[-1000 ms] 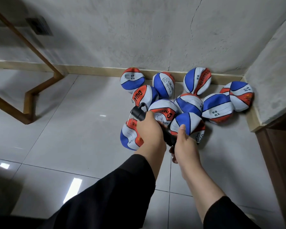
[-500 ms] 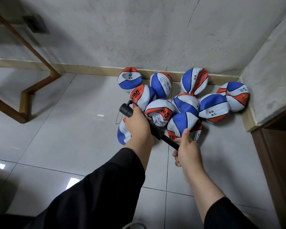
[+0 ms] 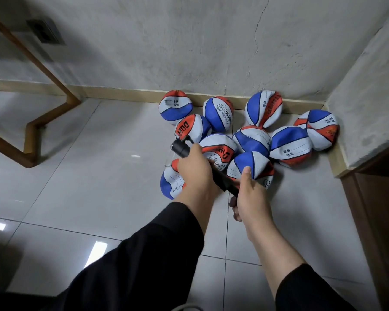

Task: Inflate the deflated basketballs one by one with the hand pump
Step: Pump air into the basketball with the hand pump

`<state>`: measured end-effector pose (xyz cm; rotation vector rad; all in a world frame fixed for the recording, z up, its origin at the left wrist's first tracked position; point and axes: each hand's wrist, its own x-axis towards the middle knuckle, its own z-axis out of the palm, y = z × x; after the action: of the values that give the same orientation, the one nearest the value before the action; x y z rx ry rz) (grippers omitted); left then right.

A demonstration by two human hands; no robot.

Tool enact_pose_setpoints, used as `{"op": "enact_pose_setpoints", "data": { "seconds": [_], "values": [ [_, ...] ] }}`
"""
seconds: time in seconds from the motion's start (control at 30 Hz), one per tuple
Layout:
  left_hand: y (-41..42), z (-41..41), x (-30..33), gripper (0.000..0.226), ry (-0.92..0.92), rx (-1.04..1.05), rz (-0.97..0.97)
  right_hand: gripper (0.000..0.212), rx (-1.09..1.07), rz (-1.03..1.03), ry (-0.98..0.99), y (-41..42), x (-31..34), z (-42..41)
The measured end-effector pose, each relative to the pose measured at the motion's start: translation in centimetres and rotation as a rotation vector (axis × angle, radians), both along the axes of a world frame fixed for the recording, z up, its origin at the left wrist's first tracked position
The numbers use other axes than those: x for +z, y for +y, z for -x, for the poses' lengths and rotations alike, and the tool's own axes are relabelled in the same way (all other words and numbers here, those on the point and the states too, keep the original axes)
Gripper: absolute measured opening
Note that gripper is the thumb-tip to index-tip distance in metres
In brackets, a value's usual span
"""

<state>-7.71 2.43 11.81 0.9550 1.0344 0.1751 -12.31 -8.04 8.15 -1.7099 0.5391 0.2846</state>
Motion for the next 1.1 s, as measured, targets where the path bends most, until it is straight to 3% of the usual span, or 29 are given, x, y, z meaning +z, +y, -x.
{"op": "enact_pose_setpoints", "data": {
  "seconds": [0.17, 0.4, 0.73, 1.1],
  "values": [
    [2.7, -1.1, 0.7, 0.026, 0.015, 0.026, -0.038, 0.063, -0.032, -0.014, 0.035, -1.6, -0.5, 0.3],
    [0.4, 0.4, 0.1, 0.017, -0.010, 0.017, -0.030, 0.058, -0.013, 0.021, 0.025, -0.5, -0.3, 0.0],
    [-0.9, 0.7, 0.0, 0.022, -0.023, -0.024, 0.066, 0.068, 0.029, 0.013, -0.009, 0.2, 0.5, -0.7],
    [3.7, -1.3, 0.7, 0.020, 0.009, 0.056, -0.045, 0.062, -0.006, 0.042, 0.040, -1.6, -0.4, -0.4]
  ]
}}
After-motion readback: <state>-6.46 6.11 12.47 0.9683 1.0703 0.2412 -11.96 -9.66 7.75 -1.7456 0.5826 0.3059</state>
